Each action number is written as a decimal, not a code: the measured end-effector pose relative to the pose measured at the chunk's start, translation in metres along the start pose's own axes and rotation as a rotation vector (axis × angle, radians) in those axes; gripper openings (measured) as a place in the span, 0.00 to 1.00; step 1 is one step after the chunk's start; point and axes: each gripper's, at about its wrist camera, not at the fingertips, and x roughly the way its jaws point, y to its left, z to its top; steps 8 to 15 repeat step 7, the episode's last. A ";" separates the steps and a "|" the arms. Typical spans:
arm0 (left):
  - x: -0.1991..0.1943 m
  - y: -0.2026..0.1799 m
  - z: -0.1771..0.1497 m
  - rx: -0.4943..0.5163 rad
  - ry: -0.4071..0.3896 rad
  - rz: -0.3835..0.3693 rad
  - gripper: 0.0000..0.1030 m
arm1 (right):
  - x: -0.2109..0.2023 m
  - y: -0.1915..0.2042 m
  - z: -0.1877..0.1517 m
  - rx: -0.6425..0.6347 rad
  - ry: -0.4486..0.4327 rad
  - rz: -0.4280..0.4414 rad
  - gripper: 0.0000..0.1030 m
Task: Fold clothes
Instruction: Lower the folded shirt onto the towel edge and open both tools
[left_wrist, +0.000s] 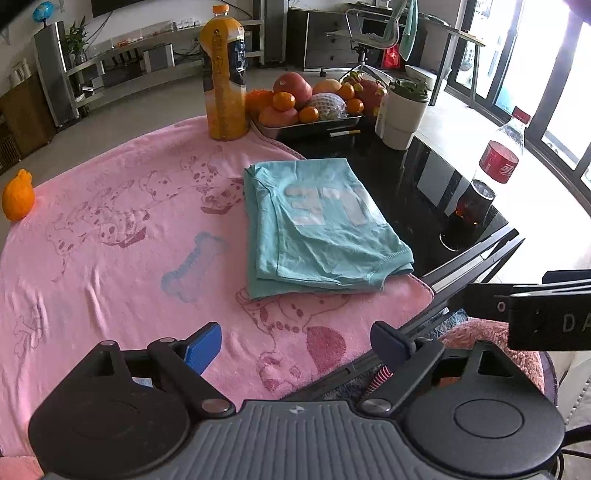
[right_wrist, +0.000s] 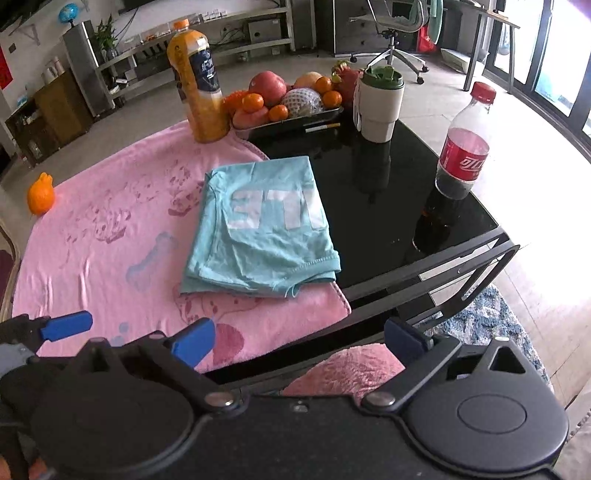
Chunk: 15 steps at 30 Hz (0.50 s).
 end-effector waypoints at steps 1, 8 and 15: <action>0.000 -0.001 0.000 0.001 0.000 -0.001 0.86 | 0.000 0.000 0.000 -0.001 0.001 0.000 0.96; -0.002 -0.004 -0.002 0.021 -0.040 0.023 0.87 | 0.000 0.001 -0.002 -0.007 0.005 0.004 0.96; -0.002 -0.004 -0.002 0.021 -0.040 0.023 0.87 | 0.000 0.001 -0.002 -0.007 0.005 0.004 0.96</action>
